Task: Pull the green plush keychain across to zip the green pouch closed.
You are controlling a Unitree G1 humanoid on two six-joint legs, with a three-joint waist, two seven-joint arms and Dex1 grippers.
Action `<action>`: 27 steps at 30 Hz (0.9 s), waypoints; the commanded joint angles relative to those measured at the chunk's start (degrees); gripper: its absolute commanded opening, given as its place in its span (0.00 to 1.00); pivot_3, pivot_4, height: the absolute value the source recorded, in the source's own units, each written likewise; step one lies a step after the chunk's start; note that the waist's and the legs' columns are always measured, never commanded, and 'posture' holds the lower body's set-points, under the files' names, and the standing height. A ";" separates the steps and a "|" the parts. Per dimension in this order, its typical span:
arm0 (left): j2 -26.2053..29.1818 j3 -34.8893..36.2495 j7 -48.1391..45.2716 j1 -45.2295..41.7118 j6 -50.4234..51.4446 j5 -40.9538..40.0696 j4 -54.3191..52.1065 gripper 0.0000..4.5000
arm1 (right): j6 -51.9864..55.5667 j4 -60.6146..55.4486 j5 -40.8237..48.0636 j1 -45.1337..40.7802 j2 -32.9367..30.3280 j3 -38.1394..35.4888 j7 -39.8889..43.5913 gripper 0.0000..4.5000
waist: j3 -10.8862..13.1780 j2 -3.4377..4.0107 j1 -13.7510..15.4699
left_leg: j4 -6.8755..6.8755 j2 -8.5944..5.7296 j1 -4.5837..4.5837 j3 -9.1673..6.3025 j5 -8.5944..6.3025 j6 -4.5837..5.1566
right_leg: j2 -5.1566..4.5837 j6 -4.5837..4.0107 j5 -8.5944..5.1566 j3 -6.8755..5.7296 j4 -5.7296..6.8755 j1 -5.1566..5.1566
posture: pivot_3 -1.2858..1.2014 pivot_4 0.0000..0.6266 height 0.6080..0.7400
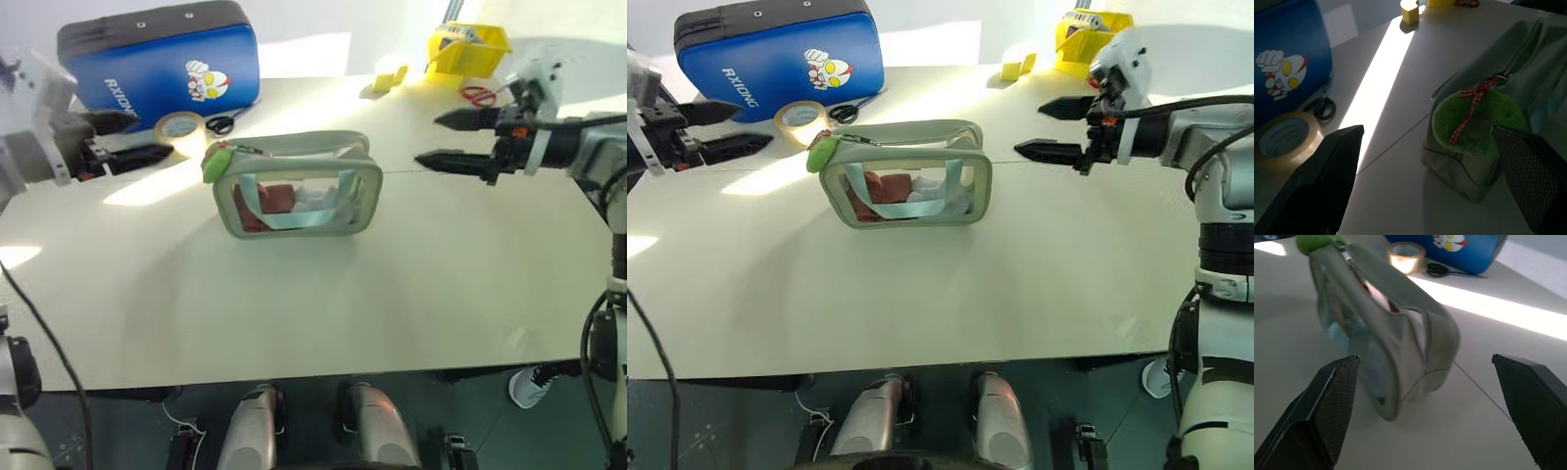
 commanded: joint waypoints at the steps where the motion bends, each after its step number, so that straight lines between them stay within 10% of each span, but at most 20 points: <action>1: 1.25 0.35 -2.06 -2.75 1.04 -1.58 -2.36 0.99 | -0.84 -2.37 0.24 -1.61 0.17 -0.35 0.00 1.00 | 0.00 0.00 0.04 | 0.02 0.00 -0.02 0.00 0.00 -0.01 | -0.01 -0.03 -0.01 0.00 0.00 -0.01 | 0.52 0.24 1.00; 24: 3.35 1.17 -4.04 -4.19 6.23 -6.15 -11.19 0.99 | -15.32 10.39 -9.55 -8.37 11.12 9.22 0.79 1.00 | 0.01 -0.01 0.06 | 0.14 -0.03 -0.01 0.05 0.03 -0.01 | 0.03 0.06 0.03 0.05 0.12 0.01 | 0.52 0.24 1.00; 27: 3.25 1.91 -2.98 -2.75 6.64 -6.58 -11.78 1.00 | -18.11 12.94 -11.14 -8.43 12.77 10.66 2.23 0.82 | 0.01 -0.01 0.04 | 0.16 -0.04 -0.02 0.06 0.04 0.00 | 0.04 0.07 0.04 0.05 0.14 0.02 | 0.52 0.24 1.00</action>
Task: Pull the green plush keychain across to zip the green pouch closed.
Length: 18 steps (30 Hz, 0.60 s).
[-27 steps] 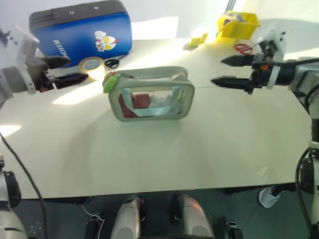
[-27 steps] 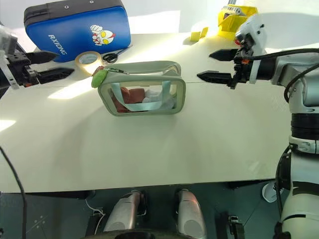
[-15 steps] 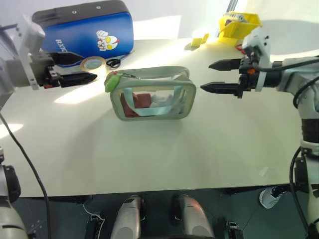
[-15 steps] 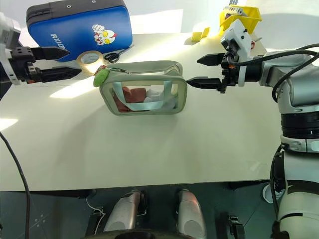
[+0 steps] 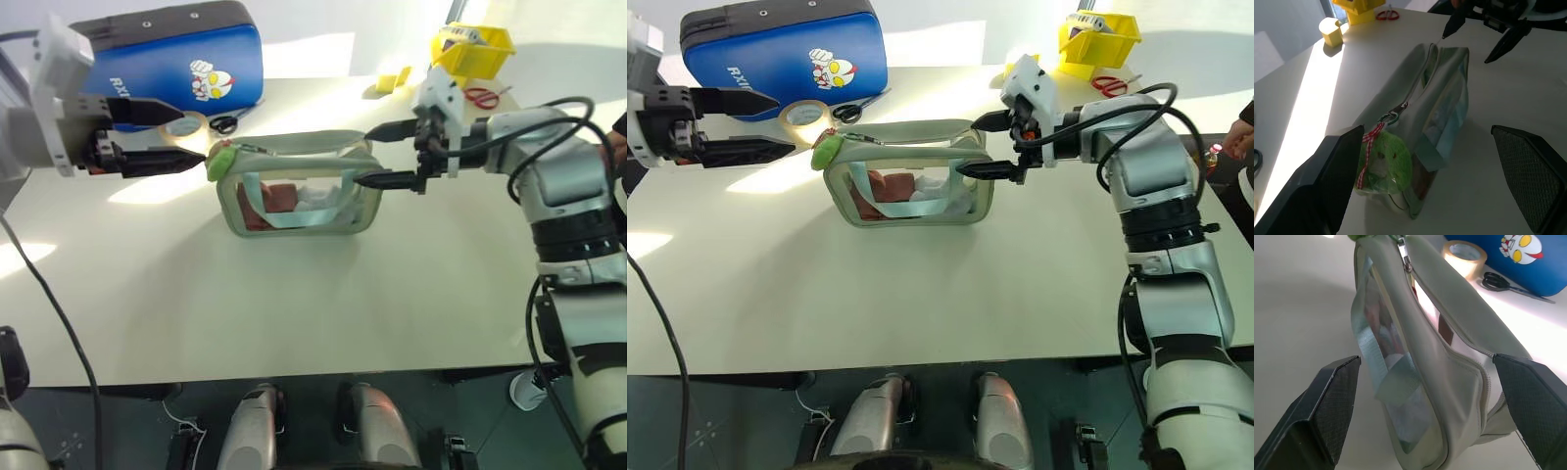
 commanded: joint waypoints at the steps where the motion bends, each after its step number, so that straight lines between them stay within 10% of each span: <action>1: 1.11 2.68 0.96 1.34 -0.64 -0.46 -2.25 1.00 | -3.24 0.87 -1.26 -1.59 1.15 0.49 2.43 0.70 | 0.00 0.00 -0.08 | 0.01 0.00 0.00 0.01 0.00 0.00 | 0.00 0.00 0.00 0.00 0.00 0.00 | 0.52 0.24 1.00; 7: 1.63 5.48 3.27 2.83 -0.28 -1.04 -2.52 1.00 | -3.60 -1.21 -1.37 -1.73 2.77 0.65 4.25 0.01 | 0.00 0.00 -0.10 | 0.06 0.02 0.02 0.00 0.02 -0.03 | 0.02 0.01 0.00 0.01 0.11 0.00 | 0.52 0.24 1.00; 18: -8.24 3.17 13.05 12.56 -7.41 4.55 -0.15 1.00 | -1.38 -5.15 -2.08 -0.49 5.29 0.07 1.10 0.01 | -0.01 -0.02 0.16 | 0.18 0.03 0.04 -0.04 0.07 -0.11 | 0.02 -0.01 0.00 0.03 0.33 0.00 | 0.52 0.24 1.00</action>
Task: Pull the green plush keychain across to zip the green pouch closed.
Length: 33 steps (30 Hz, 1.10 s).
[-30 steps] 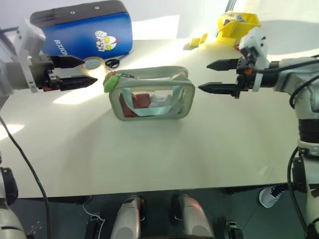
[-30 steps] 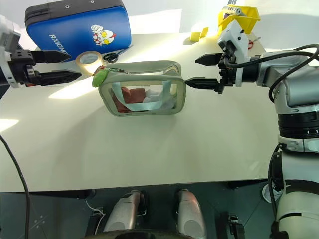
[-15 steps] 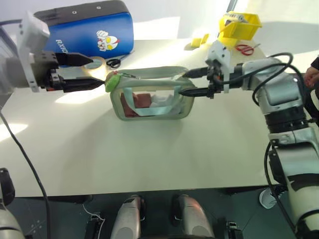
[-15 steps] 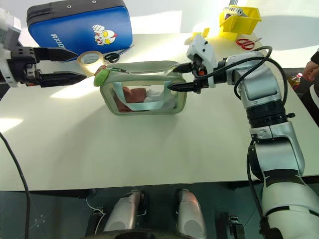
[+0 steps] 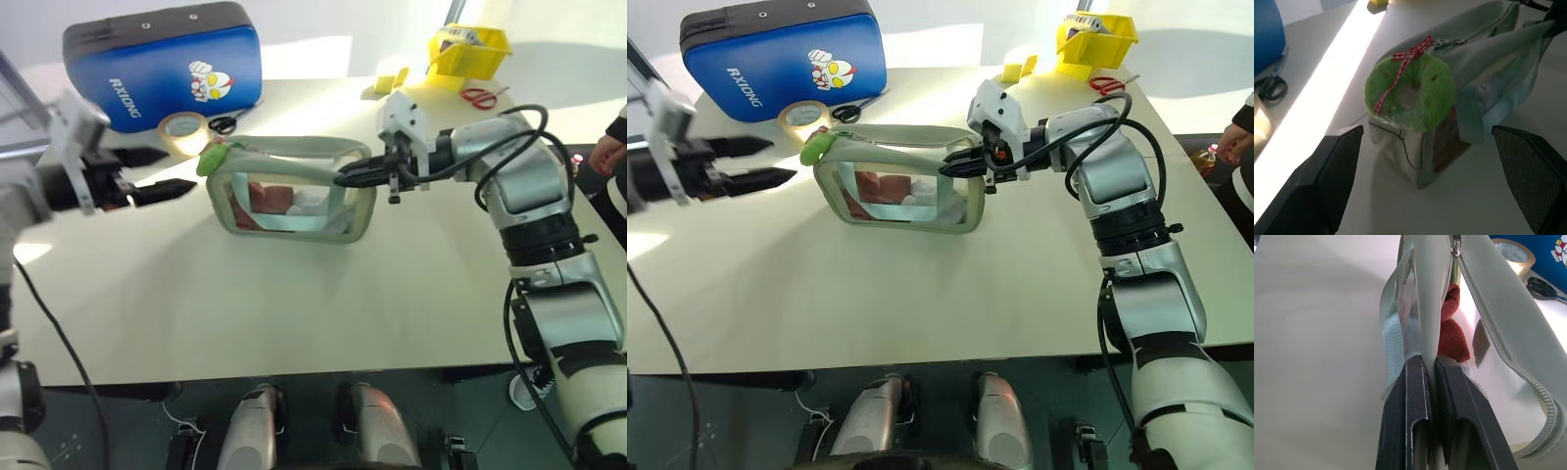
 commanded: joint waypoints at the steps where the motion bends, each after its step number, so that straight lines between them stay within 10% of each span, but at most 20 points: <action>1: -2.34 -0.60 3.62 -1.92 -3.78 2.21 -1.31 1.00 | -0.67 -2.22 0.37 -0.76 0.20 -1.78 -0.68 0.01 | 0.00 -0.02 0.12 | 0.04 0.00 -0.03 -0.02 0.00 0.00 | 0.00 0.00 0.00 0.00 0.00 0.01 | 0.52 0.24 1.00; 5: -5.93 -1.27 5.94 -5.90 -6.06 3.47 2.24 1.00 | -2.14 -1.06 -0.51 -0.61 0.01 -1.56 -0.44 0.01 | 0.00 -0.02 0.04 | 0.22 -0.02 -0.03 -0.02 -0.03 0.04 | -0.01 0.00 0.00 -0.01 0.09 0.06 | 0.52 0.24 1.00; 8: -5.32 -1.33 4.30 -7.74 -6.15 3.51 3.65 0.81 | -1.99 -0.97 -0.80 -0.48 0.29 -1.70 -0.73 0.00 | 0.00 -0.02 -0.12 | 0.29 0.00 -0.03 -0.01 -0.04 0.06 | -0.02 0.00 0.01 -0.01 0.16 0.05 | 0.52 0.24 1.00; 15: -3.95 -3.24 -0.63 -10.77 -7.83 4.83 6.49 0.01 | -2.04 -1.75 -1.16 0.13 0.25 -1.98 -1.65 0.00 | 0.00 -0.02 -0.09 | 0.36 0.01 0.01 -0.01 -0.05 0.06 | -0.02 -0.01 0.00 0.00 0.42 0.00 | 0.52 0.24 1.00; 30: -9.66 -16.17 -4.75 -15.50 -17.89 13.96 2.35 0.00 | -1.34 -3.50 -0.78 0.15 0.88 -1.94 -3.26 0.00 | 0.00 -0.02 -0.44 | 0.52 0.01 0.01 0.07 -0.08 0.13 | 0.00 0.00 0.00 0.02 0.54 -0.01 | 0.52 0.24 1.00; 33: -9.39 -15.09 -5.26 -16.81 -17.51 13.34 3.93 0.26 | -1.44 -3.31 -0.93 0.25 0.71 -2.23 -3.56 0.00 | 0.00 -0.01 -0.29 | 0.52 0.05 0.01 0.05 -0.07 0.12 | 0.00 -0.01 0.00 0.02 0.52 -0.02 | 0.52 0.24 1.00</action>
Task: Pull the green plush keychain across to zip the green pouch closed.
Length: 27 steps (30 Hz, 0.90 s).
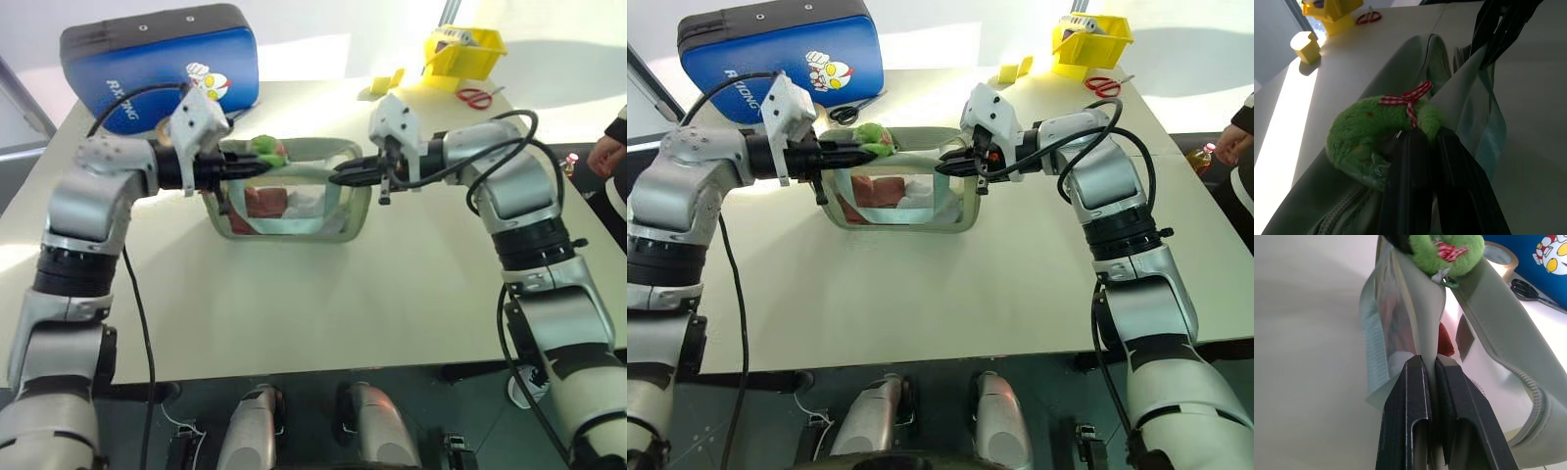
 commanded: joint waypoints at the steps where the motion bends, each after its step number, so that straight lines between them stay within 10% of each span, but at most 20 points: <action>1: 1.41 1.94 -0.75 -2.57 -0.46 0.41 0.61 0.35 | -0.30 -2.42 0.71 -0.93 -0.27 -2.24 -0.66 0.00 | 0.00 0.00 0.12 | 0.00 0.01 0.00 -0.02 0.00 0.00 | 0.00 0.00 0.00 0.00 -0.01 0.01 | 0.52 0.24 1.00; 6: 4.40 3.29 -1.06 -5.84 -0.35 1.78 2.51 0.93 | 0.03 -2.99 0.84 -0.40 -0.53 -2.02 -0.51 0.00 | 0.00 0.00 0.24 | 0.02 0.01 -0.04 -0.06 0.00 0.00 | -0.01 0.00 -0.01 0.00 -0.06 0.01 | 0.52 0.24 1.00; 18: 7.28 4.08 -0.10 6.56 -3.39 4.65 0.48 0.93 | -0.71 -1.91 0.46 -0.90 -0.39 -2.12 -1.00 0.00 | 0.00 0.01 0.44 | 0.01 0.00 -0.03 -0.08 -0.02 0.02 | -0.03 -0.01 -0.02 0.00 -0.06 0.02 | 0.52 0.24 1.00; 21: 6.03 3.72 0.70 7.44 -5.78 6.26 2.17 0.77 | -0.71 -1.20 0.36 -1.25 -0.03 -2.12 -1.28 0.00 | 0.00 0.01 0.34 | 0.03 -0.01 -0.05 -0.10 -0.02 0.02 | -0.03 -0.01 -0.01 -0.01 -0.08 0.03 | 0.52 0.24 1.00; 27: 5.83 5.27 0.54 7.12 -4.82 5.31 2.27 0.06 | -0.91 -0.14 0.47 -2.04 0.52 -2.22 -1.36 0.00 | 0.00 0.01 0.24 | 0.02 0.00 -0.05 -0.07 -0.02 0.02 | -0.03 -0.01 -0.01 -0.01 -0.06 0.01 | 0.52 0.24 1.00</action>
